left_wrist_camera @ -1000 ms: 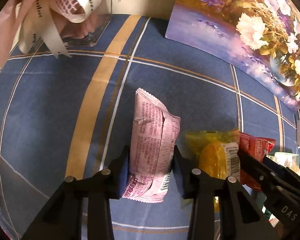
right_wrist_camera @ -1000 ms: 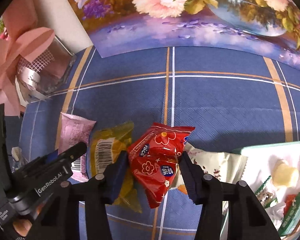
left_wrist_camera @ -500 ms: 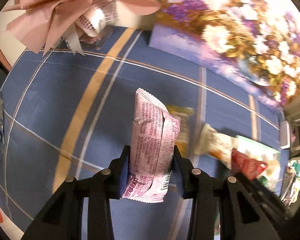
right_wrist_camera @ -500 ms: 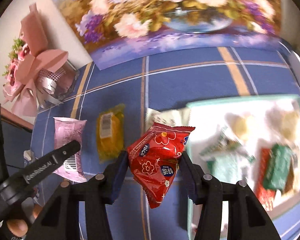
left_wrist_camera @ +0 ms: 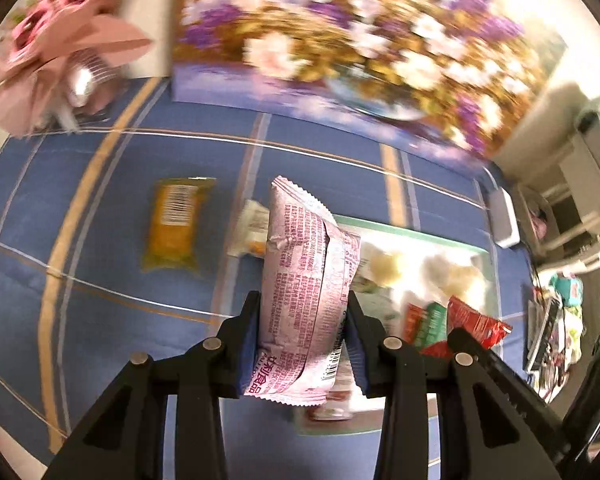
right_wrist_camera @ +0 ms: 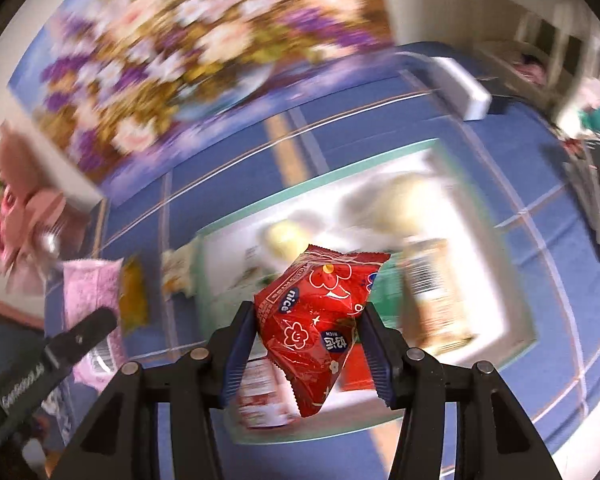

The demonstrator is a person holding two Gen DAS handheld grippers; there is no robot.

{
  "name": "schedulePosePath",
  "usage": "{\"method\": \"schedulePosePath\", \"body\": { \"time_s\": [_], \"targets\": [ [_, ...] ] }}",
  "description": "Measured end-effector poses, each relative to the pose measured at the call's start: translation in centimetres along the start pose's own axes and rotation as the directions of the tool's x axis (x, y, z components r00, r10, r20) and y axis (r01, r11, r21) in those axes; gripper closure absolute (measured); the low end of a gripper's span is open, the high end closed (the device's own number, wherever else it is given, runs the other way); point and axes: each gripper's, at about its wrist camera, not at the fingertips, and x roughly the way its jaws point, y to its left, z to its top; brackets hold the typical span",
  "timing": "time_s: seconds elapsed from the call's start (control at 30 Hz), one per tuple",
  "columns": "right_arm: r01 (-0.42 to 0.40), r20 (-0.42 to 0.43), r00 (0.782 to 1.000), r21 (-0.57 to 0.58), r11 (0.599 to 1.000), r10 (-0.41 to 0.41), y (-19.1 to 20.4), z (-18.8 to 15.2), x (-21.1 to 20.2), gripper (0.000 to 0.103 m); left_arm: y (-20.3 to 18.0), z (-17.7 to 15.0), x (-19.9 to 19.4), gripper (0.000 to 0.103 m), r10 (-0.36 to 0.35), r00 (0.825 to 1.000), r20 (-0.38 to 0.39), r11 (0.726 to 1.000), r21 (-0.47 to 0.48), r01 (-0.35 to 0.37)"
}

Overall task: Organize snacks
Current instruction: 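Carry both packs over the tray and open both tools to release them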

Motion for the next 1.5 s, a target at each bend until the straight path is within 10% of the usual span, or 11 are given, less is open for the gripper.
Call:
{"method": "schedulePosePath", "body": {
  "time_s": [0.37,1.2,1.5],
  "targets": [
    [-0.029,0.003,1.000,0.113,0.993,0.029,-6.1,1.6,0.4,0.048,-6.8,-1.5,4.4,0.062,-0.012,0.999,-0.052,0.995,0.101,0.017],
    [-0.130,-0.037,0.991,0.043,0.991,0.131,-2.3,3.7,6.8,0.047,-2.9,3.7,12.4,0.062,0.014,0.997,-0.074,0.999,0.031,-0.012],
    [-0.114,-0.043,0.992,0.018,0.993,0.115,-1.9,3.7,6.6,0.046,-3.0,2.9,10.8,0.038,-0.023,0.998,-0.050,1.000,0.020,0.024]
  ]
}}
